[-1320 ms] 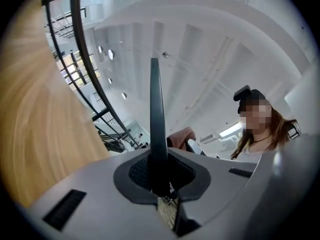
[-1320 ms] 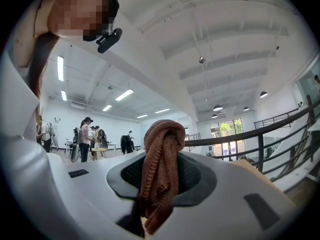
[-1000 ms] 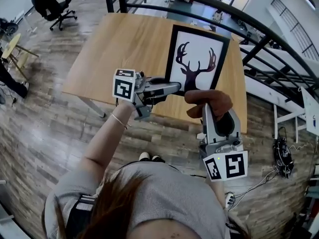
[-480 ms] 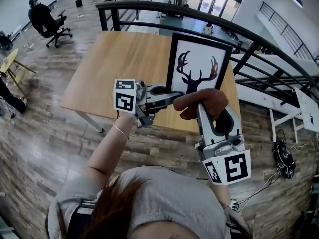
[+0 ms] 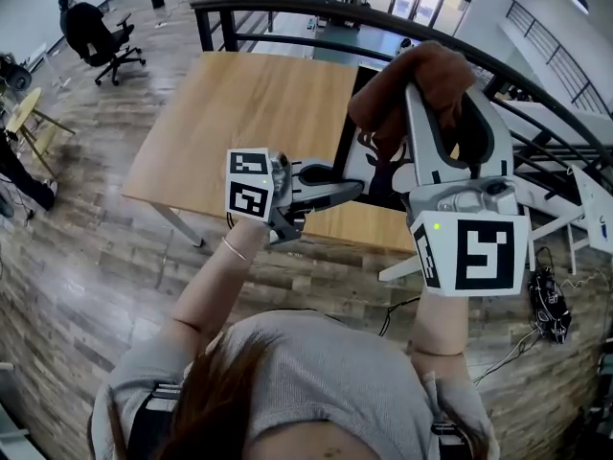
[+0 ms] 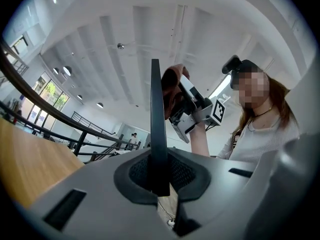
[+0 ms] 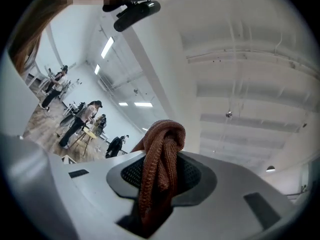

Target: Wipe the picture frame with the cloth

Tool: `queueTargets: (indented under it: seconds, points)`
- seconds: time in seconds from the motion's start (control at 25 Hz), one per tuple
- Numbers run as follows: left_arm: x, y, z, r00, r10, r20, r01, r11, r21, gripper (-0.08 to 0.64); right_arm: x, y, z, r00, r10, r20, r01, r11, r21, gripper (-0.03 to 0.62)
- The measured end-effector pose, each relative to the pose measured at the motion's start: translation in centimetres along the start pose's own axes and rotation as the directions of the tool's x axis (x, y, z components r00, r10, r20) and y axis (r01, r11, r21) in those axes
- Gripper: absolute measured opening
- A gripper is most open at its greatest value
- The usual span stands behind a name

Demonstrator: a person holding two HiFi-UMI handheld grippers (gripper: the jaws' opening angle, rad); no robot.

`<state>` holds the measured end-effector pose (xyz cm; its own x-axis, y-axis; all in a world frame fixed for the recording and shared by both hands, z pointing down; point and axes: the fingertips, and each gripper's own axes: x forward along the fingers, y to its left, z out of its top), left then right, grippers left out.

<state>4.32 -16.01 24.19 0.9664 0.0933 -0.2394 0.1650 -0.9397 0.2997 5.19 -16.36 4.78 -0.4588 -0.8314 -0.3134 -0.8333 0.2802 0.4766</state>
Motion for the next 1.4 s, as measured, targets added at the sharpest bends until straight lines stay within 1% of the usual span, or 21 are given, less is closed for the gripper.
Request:
queueTargets:
  seconds: [0.08,0.16,0.24,0.36,0.44,0.56,0.76,0.8,0.88,0.96,1.0,1.24,1.32,1.4]
  points:
    - [-0.1,-0.3,0.2,1.000,0.004,0.001,-0.004,1.000,0.014,0.037,1.1,0.4,0.0,1.000,-0.013,0.002,0.013,1.000,-0.021,0.133]
    - [0.0,-0.2,0.2,1.000,0.027,-0.014,-0.026,0.999,0.036,0.037,1.9,1.1,-0.1,0.999,-0.031,0.022,0.031,0.999,-0.042,0.133]
    - [0.0,-0.1,0.0,0.999,0.042,-0.029,-0.041,0.998,0.048,0.038,2.1,2.2,-0.7,0.999,-0.030,0.024,0.032,0.996,-0.083,0.133]
    - [-0.2,0.1,-0.2,0.999,0.047,-0.017,-0.046,0.998,0.037,0.038,1.7,4.9,-3.2,0.998,0.027,-0.061,-0.037,0.982,-0.183,0.133]
    - [-0.6,0.4,-0.3,0.999,0.050,0.002,-0.050,0.998,0.022,0.038,1.4,6.5,-4.7,0.992,0.060,-0.108,-0.080,0.978,-0.192,0.133]
    - [-0.8,0.7,-0.3,0.998,0.063,0.011,-0.063,0.998,0.008,0.038,0.7,7.8,-6.2,0.987,0.090,-0.137,-0.109,0.984,-0.143,0.133]
    - [-0.7,0.9,-0.3,0.997,0.081,0.016,-0.081,0.997,0.013,0.038,-0.6,9.2,-7.9,0.975,0.131,-0.178,-0.148,0.986,-0.082,0.133]
    - [-0.8,1.0,-0.3,0.996,0.082,0.026,-0.082,0.997,0.008,0.038,-0.8,9.5,-8.3,0.974,0.140,-0.180,-0.153,0.987,-0.058,0.133]
    - [-1.1,1.2,-0.1,0.995,0.081,0.058,-0.080,0.997,-0.015,0.038,-1.1,10.2,-9.0,0.971,0.163,-0.172,-0.162,0.987,0.020,0.133]
    - [-1.5,1.5,0.0,0.992,0.083,0.095,-0.079,0.996,-0.043,0.038,-1.5,10.9,-9.6,0.969,0.187,-0.160,-0.170,0.979,0.115,0.133]
    - [-1.6,1.7,-0.1,0.991,0.087,0.104,-0.082,0.995,-0.050,0.038,-1.8,11.1,-10.0,0.968,0.195,-0.159,-0.172,0.974,0.148,0.133]
    - [-1.8,2.6,-1.0,0.989,0.125,0.073,-0.123,0.992,-0.030,0.038,-3.2,11.3,-11.7,0.961,0.201,-0.189,-0.154,0.959,0.237,0.133]
    - [-2.2,2.8,-0.8,0.988,0.133,0.084,-0.130,0.991,-0.039,0.038,-3.5,11.3,-12.3,0.953,0.222,-0.207,-0.162,0.949,0.270,0.133]
    - [-2.4,3.1,-0.7,0.985,0.141,0.097,-0.137,0.989,-0.048,0.037,-4.2,11.5,-13.2,0.938,0.252,-0.238,-0.179,0.940,0.290,0.133]
